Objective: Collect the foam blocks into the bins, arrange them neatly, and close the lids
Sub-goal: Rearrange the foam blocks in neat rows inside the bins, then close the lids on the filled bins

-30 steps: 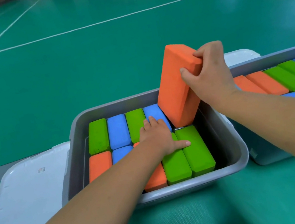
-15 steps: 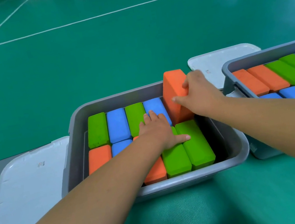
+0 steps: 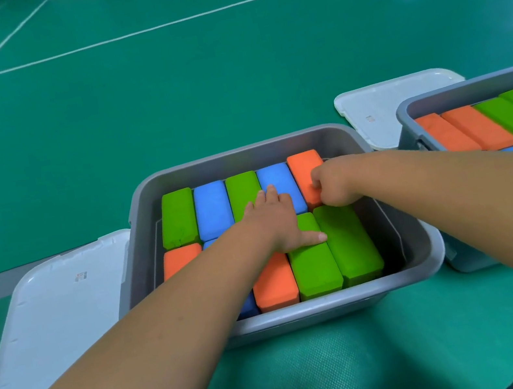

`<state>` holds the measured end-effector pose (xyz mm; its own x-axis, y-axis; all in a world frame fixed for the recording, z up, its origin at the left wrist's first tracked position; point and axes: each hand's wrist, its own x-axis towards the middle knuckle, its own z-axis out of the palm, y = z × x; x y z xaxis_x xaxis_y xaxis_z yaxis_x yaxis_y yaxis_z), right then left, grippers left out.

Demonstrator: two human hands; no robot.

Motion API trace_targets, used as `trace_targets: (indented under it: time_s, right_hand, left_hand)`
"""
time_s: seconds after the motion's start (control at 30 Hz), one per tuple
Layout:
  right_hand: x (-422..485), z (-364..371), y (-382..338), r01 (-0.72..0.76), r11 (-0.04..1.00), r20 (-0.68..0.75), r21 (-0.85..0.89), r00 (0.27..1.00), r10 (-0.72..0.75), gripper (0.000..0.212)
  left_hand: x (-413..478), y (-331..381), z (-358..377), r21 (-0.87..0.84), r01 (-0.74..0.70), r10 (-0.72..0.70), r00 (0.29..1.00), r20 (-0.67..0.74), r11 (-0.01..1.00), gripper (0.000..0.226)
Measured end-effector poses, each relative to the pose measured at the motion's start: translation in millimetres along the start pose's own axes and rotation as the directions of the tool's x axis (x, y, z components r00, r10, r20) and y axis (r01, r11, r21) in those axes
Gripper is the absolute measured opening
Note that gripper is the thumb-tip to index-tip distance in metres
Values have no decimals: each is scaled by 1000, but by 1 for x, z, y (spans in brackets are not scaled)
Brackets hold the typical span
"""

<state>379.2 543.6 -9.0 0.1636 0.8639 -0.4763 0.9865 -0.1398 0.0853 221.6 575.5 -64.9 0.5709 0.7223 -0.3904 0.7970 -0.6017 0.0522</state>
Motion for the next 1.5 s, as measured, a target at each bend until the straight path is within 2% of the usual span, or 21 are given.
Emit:
trace_targets:
  time_s: [0.07,0.2,0.27,0.3,0.4,0.47,0.53,0.6,0.67,0.73,0.97,1.17,1.27,1.33,1.43,1.5]
  right_hand:
    - [-2,2,2,-4,1000,-24,24,1000,5,40]
    - [-1,22,8,8,982,-190,187,981,28,42]
    - [-2,25,7,28,980,-216,197,976,15,46]
    - [-3,23,6,38,983,-217,177,976,1,43]
    - [-1,21,-1,65,989,-187,131,981,-40,14]
    - [2,26,-1,76,990,-169,117,984,-55,8]
    - [5,33,0,93,991,-177,99,981,-74,15]
    - [7,38,0,109,994,-144,24,984,-105,35]
    - [7,33,-1,110,990,-42,-90,993,-114,65]
    - [6,20,-2,108,985,75,-134,992,-99,80]
    - [2,15,-16,101,970,28,-223,995,-97,72]
    - [1,-3,-44,120,971,31,-209,993,-115,49]
    - [10,-5,-65,129,989,-101,-78,986,-136,37]
    - [15,-12,-88,184,981,-227,54,959,-168,35]
    - [15,-24,-130,370,915,-410,161,868,-278,34]
    - [7,-31,-162,503,847,-477,171,795,-376,31]
  left_hand:
    - [1,-9,-1,9,-36,36,999,0,999,120]
    - [-5,-27,-2,24,-65,64,997,41,998,118]
    - [-11,-32,-4,15,-79,78,995,60,997,117]
    - [-13,-35,-4,11,-88,87,994,65,996,117]
    - [-18,-43,-6,-2,-101,101,992,78,995,117]
    - [-20,-47,-6,-8,-87,87,992,89,996,118]
    - [-21,-49,-5,-11,-68,69,992,101,998,119]
    - [-20,-51,-4,-14,-64,66,991,118,998,121]
    - [-18,-52,-4,-16,-71,72,988,135,997,123]
    - [-17,-51,-5,-7,-72,72,986,153,997,123]
    - [-18,-46,-7,5,-75,73,986,152,997,122]
    - [-51,-82,-13,-64,-114,121,987,107,991,90]
    - [-79,-115,-24,-77,-85,90,994,65,993,77]
    - [-99,-139,-33,-128,-27,28,1000,9,991,65]
    - [-132,-178,-50,-205,85,-101,993,-67,975,49]
    - [-159,-203,-62,-250,175,-194,979,-56,952,43]
